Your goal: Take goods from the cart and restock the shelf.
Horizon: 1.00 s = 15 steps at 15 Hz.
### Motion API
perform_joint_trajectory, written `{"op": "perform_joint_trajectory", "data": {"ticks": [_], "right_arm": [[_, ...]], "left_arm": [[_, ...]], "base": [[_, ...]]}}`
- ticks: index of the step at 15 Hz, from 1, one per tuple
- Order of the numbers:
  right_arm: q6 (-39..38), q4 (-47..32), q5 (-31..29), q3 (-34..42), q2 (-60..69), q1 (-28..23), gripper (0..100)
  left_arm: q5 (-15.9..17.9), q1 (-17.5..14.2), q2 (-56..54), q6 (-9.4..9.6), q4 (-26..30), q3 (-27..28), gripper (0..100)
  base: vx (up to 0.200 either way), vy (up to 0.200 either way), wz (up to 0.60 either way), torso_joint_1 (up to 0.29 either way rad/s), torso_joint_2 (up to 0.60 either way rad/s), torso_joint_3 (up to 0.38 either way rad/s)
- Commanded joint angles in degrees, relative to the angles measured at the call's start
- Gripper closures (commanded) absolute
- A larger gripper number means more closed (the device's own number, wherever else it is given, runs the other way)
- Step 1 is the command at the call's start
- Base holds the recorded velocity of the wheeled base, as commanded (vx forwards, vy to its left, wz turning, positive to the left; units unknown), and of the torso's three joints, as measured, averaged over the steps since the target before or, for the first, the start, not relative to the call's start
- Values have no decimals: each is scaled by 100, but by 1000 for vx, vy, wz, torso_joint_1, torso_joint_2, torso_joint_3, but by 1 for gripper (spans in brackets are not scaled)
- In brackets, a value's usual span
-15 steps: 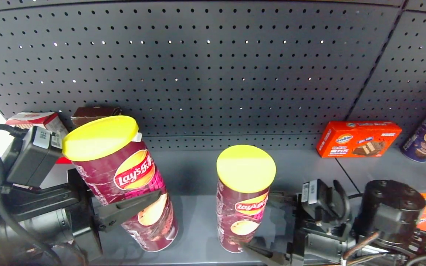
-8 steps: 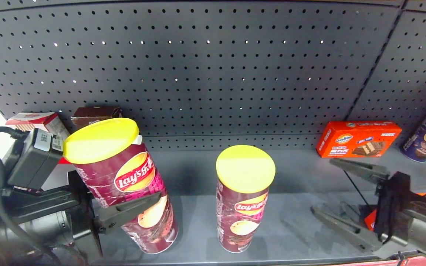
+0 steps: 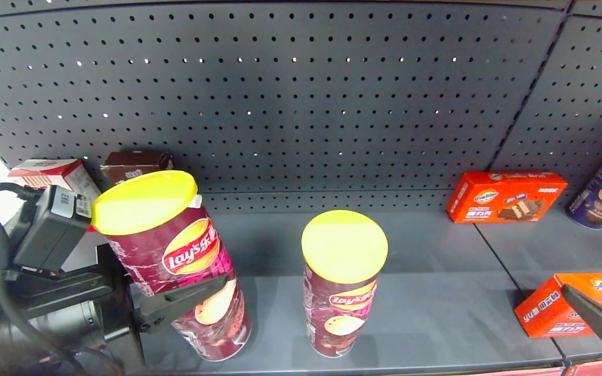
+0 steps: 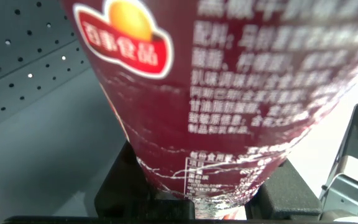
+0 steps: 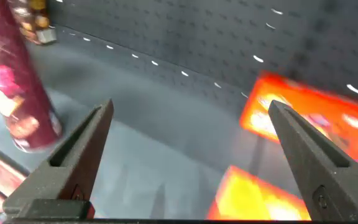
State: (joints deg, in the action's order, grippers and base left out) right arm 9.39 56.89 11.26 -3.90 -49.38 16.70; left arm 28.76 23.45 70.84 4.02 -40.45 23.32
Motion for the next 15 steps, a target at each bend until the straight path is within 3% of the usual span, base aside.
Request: {"op": "perform_joint_trajectory", "data": {"ticks": [1, 4, 6, 7, 11, 13, 14, 15], "right_arm": [[-25, -1058, -107, 355, 1599, -422, 0], [-25, -3360, -344, 346, 3717, -580, 0], [-69, -4213, -511, 355, 4446, -615, 0], [-218, -4063, -1074, 346, 4393, -615, 0], [-526, -4600, -1917, 390, 4393, -615, 0], [-499, -5250, -3174, 381, 4393, -615, 0], [-482, -5250, -3306, 381, 4393, -615, 0], [-455, -5267, -2744, 381, 4393, -615, 0]], "left_arm": [[-2, 10, -9, 20, 2, -126, 100], [-19, 28, -26, 11, -148, -126, 100], [-19, 28, -26, 2, -209, -91, 100], [-11, 28, -18, 2, -253, -56, 100], [-11, 36, -18, 11, -253, -21, 100], [16, 45, -141, 2, -244, 32, 100], [16, 45, -167, 2, -244, 32, 100], [77, 45, -211, -7, -244, 41, 100]], "base": [[0, 0, 0, 0, 0, 0], [0, 0, 0, 0, 0, 0], [0, 0, 0, 0, 0, 0], [0, 0, 0, 0, 0, 0], [0, 0, 0, 0, 0, 0], [0, 0, 0, 0, 0, 0], [0, 0, 0, 0, 0, 0], [0, 0, 0, 0, 0, 0]]}}
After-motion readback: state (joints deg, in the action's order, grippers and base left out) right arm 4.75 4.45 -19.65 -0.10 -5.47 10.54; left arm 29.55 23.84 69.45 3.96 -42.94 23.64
